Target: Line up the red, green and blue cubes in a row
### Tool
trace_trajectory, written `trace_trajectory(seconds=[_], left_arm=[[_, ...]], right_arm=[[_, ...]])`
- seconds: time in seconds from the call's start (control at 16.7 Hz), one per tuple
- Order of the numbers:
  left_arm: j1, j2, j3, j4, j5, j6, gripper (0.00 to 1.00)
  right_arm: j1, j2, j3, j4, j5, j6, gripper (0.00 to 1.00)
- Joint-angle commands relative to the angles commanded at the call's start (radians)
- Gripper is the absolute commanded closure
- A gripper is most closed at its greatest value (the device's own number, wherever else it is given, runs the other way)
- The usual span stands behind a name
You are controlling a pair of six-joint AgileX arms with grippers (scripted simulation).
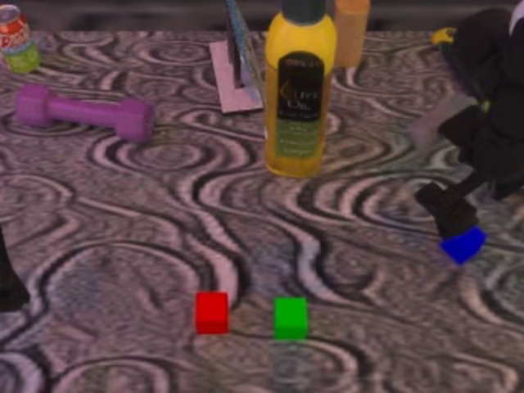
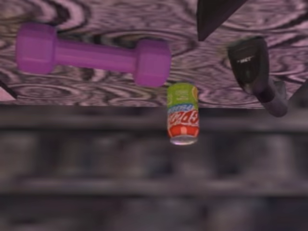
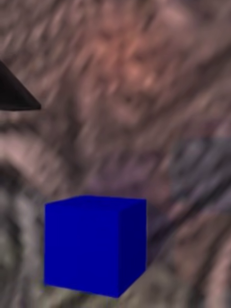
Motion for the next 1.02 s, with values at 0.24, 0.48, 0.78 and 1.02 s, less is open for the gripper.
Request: trace_trajectory(seconds=[0.24,0.48,0.78,1.02], left_arm=[[0.000,0.000,0.000,0.000,0.000,0.000,0.00],[0.000,0.000,0.000,0.000,0.000,0.000,0.00],[0.000,0.000,0.000,0.000,0.000,0.000,0.00],[0.000,0.000,0.000,0.000,0.000,0.000,0.00]], right_arm=[[-0.004,-0.002,-0.002,0.001,0.000,-0.006,0.00],[0.000,0.018,-0.022,0.039,0.000,-0.003,0.00],[-0.001,0.097,-0.130,0.232,0.000,-0.002,0.00],[-0.002,0.139,-0.185,0.326,0.001,-0.002,0.00]])
